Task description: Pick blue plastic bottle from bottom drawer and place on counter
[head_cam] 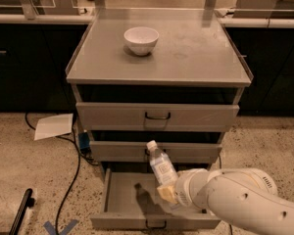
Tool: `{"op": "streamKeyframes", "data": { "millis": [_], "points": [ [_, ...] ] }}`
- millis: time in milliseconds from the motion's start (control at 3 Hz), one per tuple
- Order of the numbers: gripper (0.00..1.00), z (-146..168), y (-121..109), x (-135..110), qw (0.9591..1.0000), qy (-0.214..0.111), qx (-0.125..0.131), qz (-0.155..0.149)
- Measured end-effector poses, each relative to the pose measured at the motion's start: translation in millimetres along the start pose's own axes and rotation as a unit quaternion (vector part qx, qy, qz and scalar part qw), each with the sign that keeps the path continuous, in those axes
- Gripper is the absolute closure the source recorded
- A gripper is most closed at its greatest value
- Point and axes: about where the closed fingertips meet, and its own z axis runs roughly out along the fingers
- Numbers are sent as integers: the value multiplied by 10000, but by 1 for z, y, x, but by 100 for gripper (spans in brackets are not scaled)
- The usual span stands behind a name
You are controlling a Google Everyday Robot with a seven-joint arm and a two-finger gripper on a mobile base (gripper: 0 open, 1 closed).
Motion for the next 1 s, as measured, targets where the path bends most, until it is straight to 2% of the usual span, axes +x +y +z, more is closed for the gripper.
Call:
{"op": "streamKeyframes", "data": {
  "millis": [667, 1000],
  "points": [
    [100, -16, 3, -19, 9996, -109, 155, -185],
    [100, -46, 2, -54, 9973, -221, 439, -541]
  ]
}}
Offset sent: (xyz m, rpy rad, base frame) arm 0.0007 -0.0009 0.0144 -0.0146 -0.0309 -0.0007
